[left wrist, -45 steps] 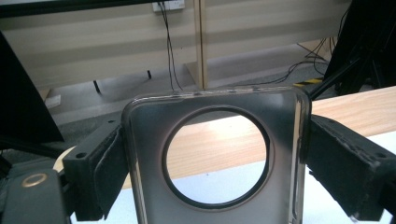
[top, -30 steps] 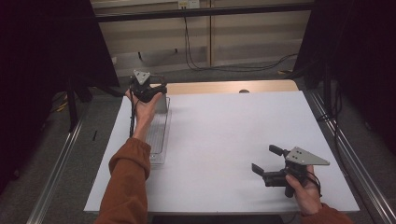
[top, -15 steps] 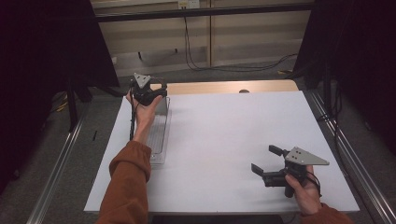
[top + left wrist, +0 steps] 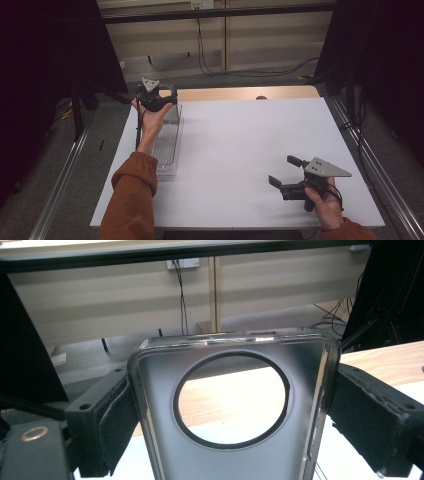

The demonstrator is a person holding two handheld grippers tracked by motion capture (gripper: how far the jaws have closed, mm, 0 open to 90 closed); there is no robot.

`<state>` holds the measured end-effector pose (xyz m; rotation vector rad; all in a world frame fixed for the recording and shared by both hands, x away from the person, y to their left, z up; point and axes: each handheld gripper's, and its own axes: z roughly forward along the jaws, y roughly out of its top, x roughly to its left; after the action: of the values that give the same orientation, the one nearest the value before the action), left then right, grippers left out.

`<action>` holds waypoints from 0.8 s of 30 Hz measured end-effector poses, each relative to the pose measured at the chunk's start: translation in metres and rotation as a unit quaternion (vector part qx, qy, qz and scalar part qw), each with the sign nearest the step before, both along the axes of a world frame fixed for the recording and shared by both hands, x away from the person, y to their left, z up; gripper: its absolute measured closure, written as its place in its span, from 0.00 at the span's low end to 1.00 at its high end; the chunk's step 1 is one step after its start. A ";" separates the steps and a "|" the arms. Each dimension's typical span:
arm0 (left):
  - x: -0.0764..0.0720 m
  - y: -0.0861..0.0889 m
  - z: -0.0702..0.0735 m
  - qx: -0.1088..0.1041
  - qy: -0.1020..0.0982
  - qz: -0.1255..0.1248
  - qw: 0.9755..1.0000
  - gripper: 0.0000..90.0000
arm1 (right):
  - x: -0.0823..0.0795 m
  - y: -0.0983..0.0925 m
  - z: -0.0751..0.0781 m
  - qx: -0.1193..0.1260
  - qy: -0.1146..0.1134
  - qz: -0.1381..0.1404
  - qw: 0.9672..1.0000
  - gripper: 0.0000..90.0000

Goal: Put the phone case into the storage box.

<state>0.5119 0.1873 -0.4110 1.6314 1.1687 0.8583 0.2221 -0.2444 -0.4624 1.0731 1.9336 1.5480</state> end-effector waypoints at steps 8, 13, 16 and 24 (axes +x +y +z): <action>0.002 -0.006 -0.004 0.003 -0.019 0.012 1.000 0.14 | 0.001 0.000 0.000 0.002 0.001 -0.001 1.000 0.01; 0.004 -0.009 -0.007 0.001 -0.035 0.012 0.999 0.14 | 0.001 -0.001 0.000 0.000 0.001 0.001 1.000 0.01; 0.004 -0.009 -0.008 -0.008 -0.033 0.016 0.999 0.14 | 0.000 -0.001 0.000 0.000 0.001 0.000 1.000 0.01; 0.003 -0.011 -0.007 -0.007 -0.028 0.012 1.000 0.13 | 0.000 -0.001 0.000 0.001 0.002 0.001 1.000 0.01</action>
<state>0.5144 0.1767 -0.4180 1.5752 1.1547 0.9033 0.2219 -0.2451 -0.4626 1.0767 1.9364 1.5506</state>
